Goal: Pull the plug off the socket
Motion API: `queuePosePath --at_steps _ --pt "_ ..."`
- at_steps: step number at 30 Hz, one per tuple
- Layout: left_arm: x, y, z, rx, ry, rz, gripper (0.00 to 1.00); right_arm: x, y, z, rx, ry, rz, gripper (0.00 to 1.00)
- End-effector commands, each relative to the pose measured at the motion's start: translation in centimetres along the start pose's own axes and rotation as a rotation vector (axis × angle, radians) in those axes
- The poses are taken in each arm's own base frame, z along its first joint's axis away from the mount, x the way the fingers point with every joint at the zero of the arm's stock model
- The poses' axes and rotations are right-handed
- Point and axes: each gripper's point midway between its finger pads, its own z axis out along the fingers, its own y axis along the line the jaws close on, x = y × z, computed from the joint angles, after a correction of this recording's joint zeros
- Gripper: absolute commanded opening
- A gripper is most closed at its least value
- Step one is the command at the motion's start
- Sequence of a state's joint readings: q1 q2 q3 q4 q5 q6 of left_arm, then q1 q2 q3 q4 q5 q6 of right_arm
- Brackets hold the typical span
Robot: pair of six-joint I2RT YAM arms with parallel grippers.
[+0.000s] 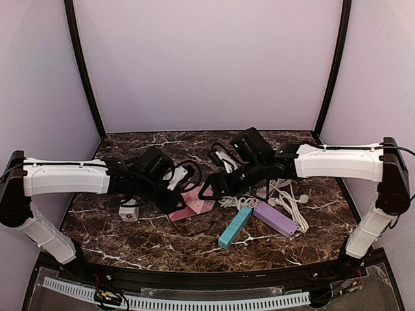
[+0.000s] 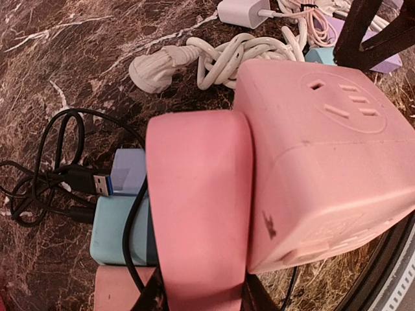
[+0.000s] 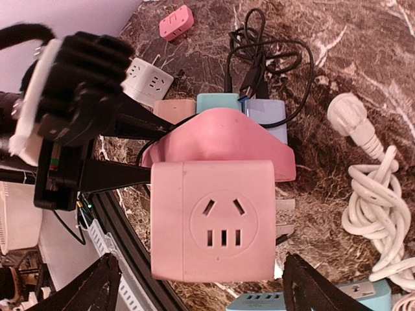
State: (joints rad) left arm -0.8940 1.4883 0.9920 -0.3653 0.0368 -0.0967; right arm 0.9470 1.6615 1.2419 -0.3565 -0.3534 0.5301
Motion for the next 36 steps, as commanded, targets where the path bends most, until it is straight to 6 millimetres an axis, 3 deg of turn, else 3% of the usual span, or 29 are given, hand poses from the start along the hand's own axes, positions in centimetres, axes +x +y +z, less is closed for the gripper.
queuePosePath --at_steps 1,6,12,19,36 --pt "-1.3 -0.8 -1.1 0.047 -0.068 -0.138 0.01 -0.4 -0.3 -1.5 0.044 -0.066 0.006 0.89" --pt "-1.8 -1.2 -1.2 0.08 -0.091 -0.225 0.01 0.3 -0.6 -1.9 0.083 -0.081 0.028 0.93" --pt "-2.7 -2.1 -1.7 0.142 -0.142 -0.278 0.01 0.9 -0.5 -0.5 0.106 -0.066 0.041 0.94" --pt "-2.4 -2.3 -2.2 0.158 -0.153 -0.282 0.01 0.4 -1.0 0.8 0.122 -0.063 0.066 0.93" --pt "-2.4 -2.5 -3.2 0.173 -0.181 -0.268 0.01 0.7 0.2 2.8 0.057 -0.002 0.037 0.75"
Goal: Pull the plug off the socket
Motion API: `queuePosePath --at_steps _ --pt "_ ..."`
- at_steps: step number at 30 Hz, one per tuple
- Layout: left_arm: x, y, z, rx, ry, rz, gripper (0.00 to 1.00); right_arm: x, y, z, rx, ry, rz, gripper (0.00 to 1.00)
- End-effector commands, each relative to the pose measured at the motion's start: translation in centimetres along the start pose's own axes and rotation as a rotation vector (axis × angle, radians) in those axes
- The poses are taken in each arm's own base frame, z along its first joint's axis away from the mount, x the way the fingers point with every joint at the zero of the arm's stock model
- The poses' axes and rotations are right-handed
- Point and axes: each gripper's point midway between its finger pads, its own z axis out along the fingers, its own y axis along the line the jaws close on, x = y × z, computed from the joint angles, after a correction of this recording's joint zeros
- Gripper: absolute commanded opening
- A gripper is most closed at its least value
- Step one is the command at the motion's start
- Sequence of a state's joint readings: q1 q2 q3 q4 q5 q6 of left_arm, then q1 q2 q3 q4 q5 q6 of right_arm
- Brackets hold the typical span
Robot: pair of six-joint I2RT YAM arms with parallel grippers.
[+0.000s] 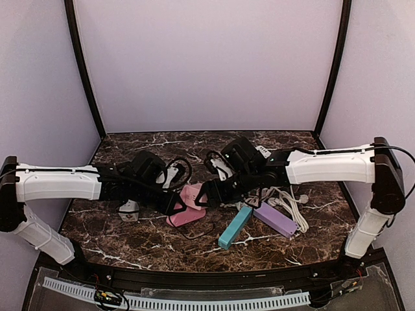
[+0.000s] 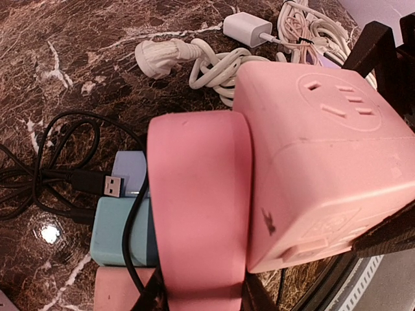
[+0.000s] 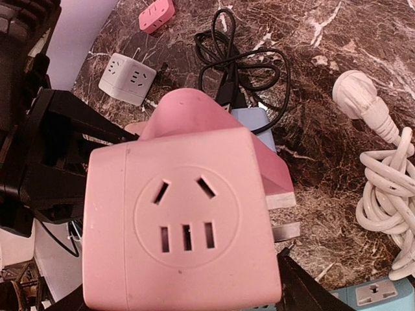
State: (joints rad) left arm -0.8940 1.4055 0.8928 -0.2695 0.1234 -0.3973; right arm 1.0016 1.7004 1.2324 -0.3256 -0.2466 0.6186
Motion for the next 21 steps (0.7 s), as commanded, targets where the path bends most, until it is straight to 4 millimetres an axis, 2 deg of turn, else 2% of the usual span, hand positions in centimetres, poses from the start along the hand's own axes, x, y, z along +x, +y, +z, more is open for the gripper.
queuePosePath --at_steps 1,10,19,21 --pt "-2.6 -2.1 -1.9 0.09 -0.112 0.032 0.01 -0.2 0.8 0.8 -0.022 0.012 -0.024 0.73" --pt "-2.3 -2.2 -2.0 0.102 -0.111 0.054 0.01 0.1 0.6 1.4 -0.013 0.03 -0.031 0.52" --pt "-1.6 -2.2 -2.3 0.11 -0.098 0.111 0.01 0.0 -0.3 0.6 -0.003 0.013 -0.024 0.01" --pt "-1.3 -2.4 -2.4 0.123 -0.094 0.132 0.01 0.0 0.1 0.2 -0.037 0.012 -0.041 0.0"
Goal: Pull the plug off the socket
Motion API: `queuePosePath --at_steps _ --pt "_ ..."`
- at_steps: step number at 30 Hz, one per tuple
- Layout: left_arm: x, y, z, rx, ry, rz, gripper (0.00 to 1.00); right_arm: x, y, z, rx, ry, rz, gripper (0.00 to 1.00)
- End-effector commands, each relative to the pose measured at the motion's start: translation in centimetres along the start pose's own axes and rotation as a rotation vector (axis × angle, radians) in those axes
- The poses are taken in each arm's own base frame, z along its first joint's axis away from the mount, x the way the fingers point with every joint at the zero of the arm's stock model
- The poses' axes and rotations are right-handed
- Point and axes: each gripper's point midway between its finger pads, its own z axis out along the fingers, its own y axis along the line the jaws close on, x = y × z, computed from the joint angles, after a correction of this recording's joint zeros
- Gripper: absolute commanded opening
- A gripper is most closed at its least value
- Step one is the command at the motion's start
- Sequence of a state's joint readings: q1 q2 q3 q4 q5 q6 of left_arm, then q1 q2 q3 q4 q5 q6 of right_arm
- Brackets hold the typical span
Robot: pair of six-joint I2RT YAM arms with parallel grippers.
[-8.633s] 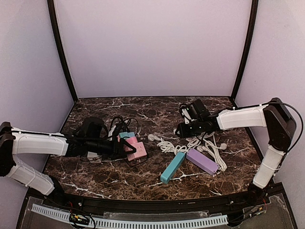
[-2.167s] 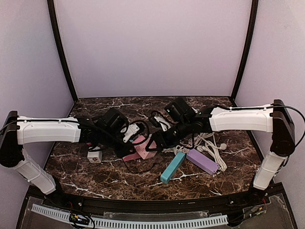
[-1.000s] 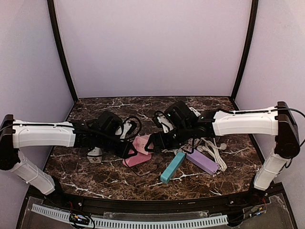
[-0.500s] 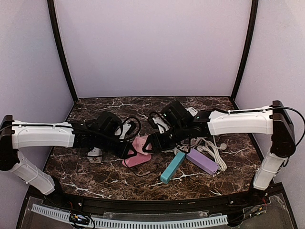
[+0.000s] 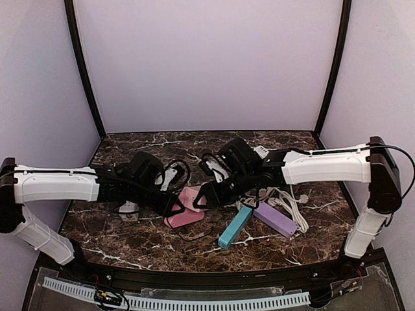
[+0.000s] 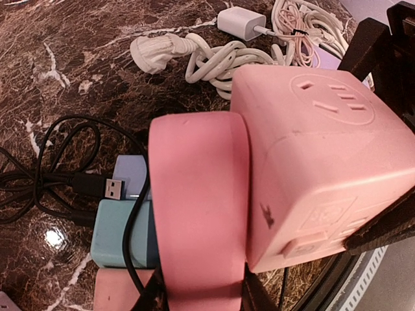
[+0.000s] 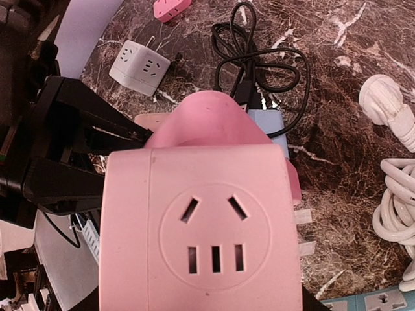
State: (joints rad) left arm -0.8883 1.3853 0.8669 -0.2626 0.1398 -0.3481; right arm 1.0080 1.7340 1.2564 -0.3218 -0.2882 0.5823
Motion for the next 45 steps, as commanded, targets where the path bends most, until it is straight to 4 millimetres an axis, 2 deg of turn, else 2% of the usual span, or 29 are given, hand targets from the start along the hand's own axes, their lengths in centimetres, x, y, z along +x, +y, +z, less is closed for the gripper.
queuePosePath --at_steps 1,12,22,35,41,45 --pt "-1.9 -2.5 -2.3 0.111 -0.099 0.099 0.01 -0.3 -0.5 -0.9 -0.017 -0.02 -0.012 0.0" --pt "-1.8 -2.5 -2.9 0.109 -0.104 0.118 0.01 -0.4 -0.9 -1.5 -0.014 -0.026 -0.013 0.0" --pt "-2.0 -1.4 -2.3 0.045 -0.097 0.033 0.01 -1.5 -0.5 -1.9 0.055 -0.084 0.016 0.0" --pt "-2.1 0.1 -1.9 -0.027 -0.058 -0.027 0.01 -1.4 -0.7 -2.8 0.155 -0.11 0.013 0.0" --pt "-2.1 -0.5 -2.1 0.013 -0.066 0.021 0.01 -1.3 -0.9 -3.3 0.1 -0.098 0.016 0.0" --pt "-1.3 -1.8 -1.9 0.089 -0.037 0.084 0.01 -1.4 -0.6 -3.7 0.027 -0.084 0.002 0.0"
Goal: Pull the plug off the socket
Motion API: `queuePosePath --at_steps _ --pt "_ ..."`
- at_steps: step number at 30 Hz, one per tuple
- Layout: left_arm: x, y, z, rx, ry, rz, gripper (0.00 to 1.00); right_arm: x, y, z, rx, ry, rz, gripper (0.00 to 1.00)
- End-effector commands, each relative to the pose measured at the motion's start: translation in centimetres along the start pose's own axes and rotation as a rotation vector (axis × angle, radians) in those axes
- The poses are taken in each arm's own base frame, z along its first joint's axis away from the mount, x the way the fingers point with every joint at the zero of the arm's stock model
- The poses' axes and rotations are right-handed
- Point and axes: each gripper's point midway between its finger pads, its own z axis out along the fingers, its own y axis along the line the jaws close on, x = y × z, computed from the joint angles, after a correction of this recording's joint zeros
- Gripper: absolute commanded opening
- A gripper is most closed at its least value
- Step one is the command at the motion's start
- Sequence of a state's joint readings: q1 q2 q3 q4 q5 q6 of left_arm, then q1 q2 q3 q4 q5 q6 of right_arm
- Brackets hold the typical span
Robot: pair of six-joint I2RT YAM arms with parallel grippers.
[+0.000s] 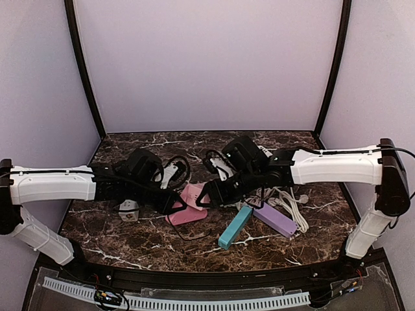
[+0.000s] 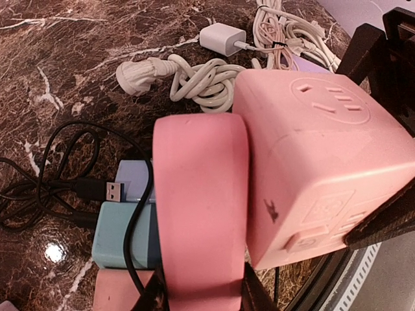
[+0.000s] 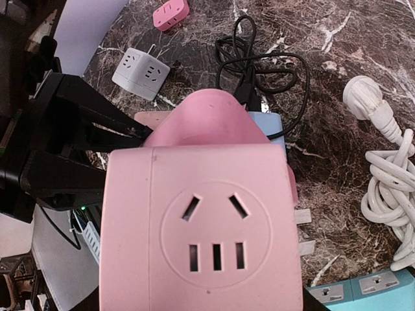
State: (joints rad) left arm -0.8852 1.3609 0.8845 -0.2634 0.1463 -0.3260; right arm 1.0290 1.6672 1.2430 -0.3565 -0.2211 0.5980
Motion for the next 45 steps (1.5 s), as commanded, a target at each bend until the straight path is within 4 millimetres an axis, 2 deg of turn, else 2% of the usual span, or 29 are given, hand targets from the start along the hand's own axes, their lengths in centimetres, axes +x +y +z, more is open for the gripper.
queuePosePath --at_steps 1,5,13,21,31,40,45 --pt "-0.1 -1.5 -1.0 0.088 0.004 0.07 0.01 -1.4 -1.3 -1.8 -0.023 -0.037 0.007 0.0" --pt "0.2 -2.2 -1.3 0.126 0.017 0.119 0.01 -0.8 -1.4 -1.9 -0.071 -0.004 -0.001 0.0" --pt "0.2 -1.4 -1.5 0.081 0.023 0.142 0.01 -0.1 -1.8 -2.1 -0.092 0.011 0.013 0.0" --pt "-0.4 0.1 -1.5 -0.013 0.004 0.044 0.01 -1.0 -2.0 -2.4 -0.069 -0.043 0.06 0.0" --pt "-1.6 0.1 -1.5 -0.019 -0.049 -0.116 0.01 -1.3 -2.9 -2.3 0.036 -0.089 0.11 0.0" --pt "-1.3 1.1 -1.2 -0.061 -0.035 -0.158 0.01 -1.4 -3.1 -3.2 0.081 -0.104 0.114 0.0" --pt "-1.6 0.6 -1.4 -0.033 -0.049 -0.129 0.01 -1.0 -2.8 -2.9 0.059 -0.072 0.086 0.0"
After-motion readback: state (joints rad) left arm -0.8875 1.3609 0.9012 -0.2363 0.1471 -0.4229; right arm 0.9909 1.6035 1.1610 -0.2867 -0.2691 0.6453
